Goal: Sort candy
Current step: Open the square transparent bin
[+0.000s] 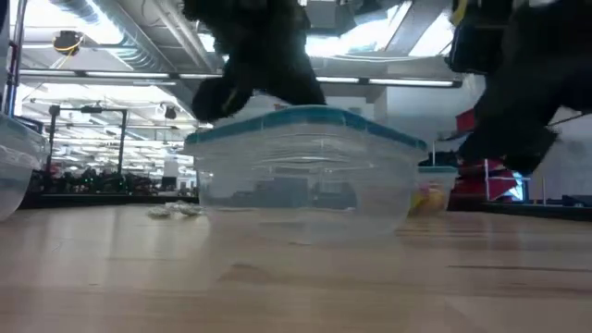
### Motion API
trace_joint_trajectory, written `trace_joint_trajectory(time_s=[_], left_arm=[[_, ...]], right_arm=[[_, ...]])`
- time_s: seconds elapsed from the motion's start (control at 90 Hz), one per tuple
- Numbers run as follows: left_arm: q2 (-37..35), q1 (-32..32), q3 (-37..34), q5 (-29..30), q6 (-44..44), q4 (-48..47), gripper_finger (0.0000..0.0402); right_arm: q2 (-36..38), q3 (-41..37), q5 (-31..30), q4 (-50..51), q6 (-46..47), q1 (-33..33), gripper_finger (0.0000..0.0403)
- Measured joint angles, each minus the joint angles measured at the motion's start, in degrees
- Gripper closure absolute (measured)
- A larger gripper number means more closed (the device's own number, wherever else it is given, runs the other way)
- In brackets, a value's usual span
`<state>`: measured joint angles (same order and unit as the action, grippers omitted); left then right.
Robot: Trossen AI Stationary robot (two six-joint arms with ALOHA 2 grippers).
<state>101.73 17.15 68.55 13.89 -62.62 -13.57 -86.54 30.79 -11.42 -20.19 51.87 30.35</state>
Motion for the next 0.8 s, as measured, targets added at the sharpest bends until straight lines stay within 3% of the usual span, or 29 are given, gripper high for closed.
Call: trace_joint_trajectory(time_s=[0.122, 0.3, 0.444, 0.8], left_arm=[[2.08, 0.00, 0.00, -1.19, -2.26, -0.09, 0.0402], [3.59, -0.09, 0.28, -2.79, -5.19, -0.39, 0.0401], [4.36, 0.07, 0.26, -2.96, -5.92, -0.89, 0.0401], [8.16, 1.09, 0.59, -2.80, -6.36, -2.57, 0.0401]], right_arm=[[-1.64, -1.95, -3.33, -2.08, -2.34, 0.00, 0.0237], [-9.25, -3.50, -3.70, -17.72, -7.28, 0.00, 0.0237], [-14.90, -3.38, -8.78, -28.24, -7.31, 0.01, 0.0237], [-17.25, -3.39, -13.19, -28.98, -7.12, 0.02, 0.0237]])
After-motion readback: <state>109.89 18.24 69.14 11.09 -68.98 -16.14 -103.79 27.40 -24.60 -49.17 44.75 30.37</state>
